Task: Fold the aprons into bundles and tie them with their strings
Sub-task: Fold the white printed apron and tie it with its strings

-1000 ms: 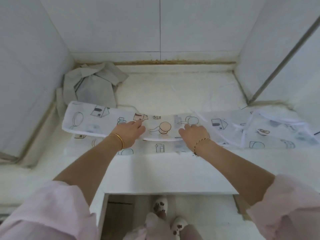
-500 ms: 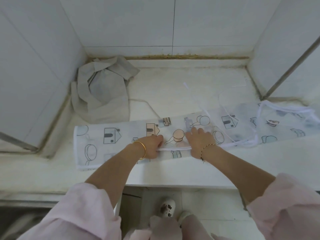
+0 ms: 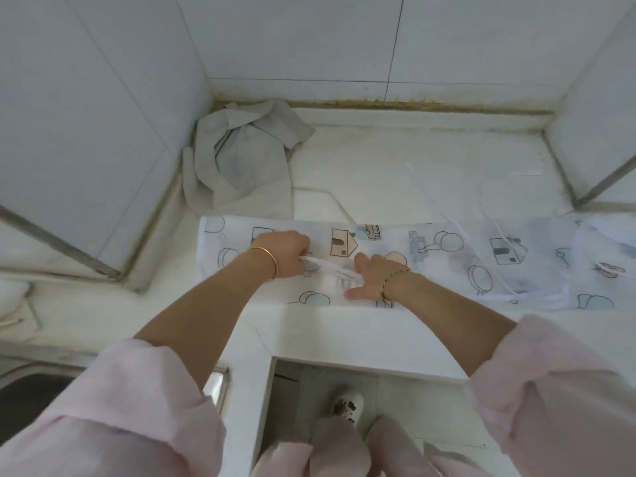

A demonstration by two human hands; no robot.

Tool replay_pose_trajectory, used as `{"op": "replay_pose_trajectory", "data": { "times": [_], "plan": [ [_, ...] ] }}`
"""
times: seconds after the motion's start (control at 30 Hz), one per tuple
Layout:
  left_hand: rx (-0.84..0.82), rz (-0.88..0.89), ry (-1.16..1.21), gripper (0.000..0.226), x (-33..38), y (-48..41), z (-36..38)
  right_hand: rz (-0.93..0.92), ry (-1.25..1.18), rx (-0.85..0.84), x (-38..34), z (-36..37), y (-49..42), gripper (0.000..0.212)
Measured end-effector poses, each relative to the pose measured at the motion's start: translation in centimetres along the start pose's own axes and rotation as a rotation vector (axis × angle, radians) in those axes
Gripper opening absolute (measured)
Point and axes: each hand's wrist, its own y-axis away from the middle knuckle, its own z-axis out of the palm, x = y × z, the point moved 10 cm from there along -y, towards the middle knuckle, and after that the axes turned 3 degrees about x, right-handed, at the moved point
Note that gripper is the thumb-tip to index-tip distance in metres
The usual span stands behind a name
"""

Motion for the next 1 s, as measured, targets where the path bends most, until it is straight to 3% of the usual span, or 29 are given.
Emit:
{"op": "replay_pose_trajectory", "data": {
  "times": [0.1, 0.17, 0.27, 0.33, 0.4, 0.43, 0.47, 0.5, 0.53, 0.6, 0.73, 0.9, 1.0],
  "plan": [
    [0.011, -0.042, -0.101, 0.012, -2.4, 0.1, -3.7, 0.022, 0.069, 0.093, -0.9, -0.9, -1.1, 0.043],
    [0.159, -0.133, -0.283, 0.018, -4.7, 0.4, -7.1, 0.045, -0.003, 0.077, -0.7, -1.5, -1.8, 0.039],
    [0.731, -0.249, -0.568, 0.028, -5.8, 3.3, -14.2, 0.077, -0.177, 0.069, 0.1, -2.9, -2.8, 0.037],
    [1.004, -0.058, -0.519, 0.025, -3.8, 5.0, -15.1, 0.091, -0.276, 0.117, 0.4, -4.4, -3.2, 0.03],
    [0.923, 0.344, -0.401, 0.021, 0.1, 4.6, -11.4, 0.093, -0.336, 0.178, 0.7, -5.8, -3.5, 0.027],
    [0.771, 0.516, -0.372, 0.024, 2.1, 4.3, -8.8, 0.1, -0.351, 0.211, 0.8, -6.5, -3.4, 0.029],
    [0.584, 0.606, -0.374, 0.028, 3.1, 3.7, -5.7, 0.111, -0.352, 0.247, 1.0, -7.1, -3.4, 0.032],
    [0.378, 0.586, -0.378, 0.031, 3.0, 2.9, -2.9, 0.114, -0.334, 0.29, 1.0, -7.9, -3.2, 0.034],
    [0.235, 0.469, -0.337, 0.034, 1.6, 1.6, -0.5, 0.108, -0.3, 0.336, 0.9, -8.6, -2.9, 0.034],
    [0.133, 0.142, -0.02, 0.04, -2.1, 0.0, 0.9, 0.075, -0.205, 0.44, 0.6, -9.9, -2.0, 0.035],
    [0.217, -0.336, 0.712, 0.036, -8.3, -1.9, 2.1, -0.024, 0.048, 0.613, -0.3, -10.3, -0.6, 0.031],
    [0.238, -0.695, 1.434, 0.037, -11.4, -2.2, 3.9, -0.121, 0.116, 0.604, -0.4, -7.2, -0.4, 0.025],
    [0.239, -0.771, 1.563, 0.047, -12.8, -2.1, 4.2, -0.176, 0.15, 0.604, -1.0, -5.7, -0.8, 0.015]
  ]
}}
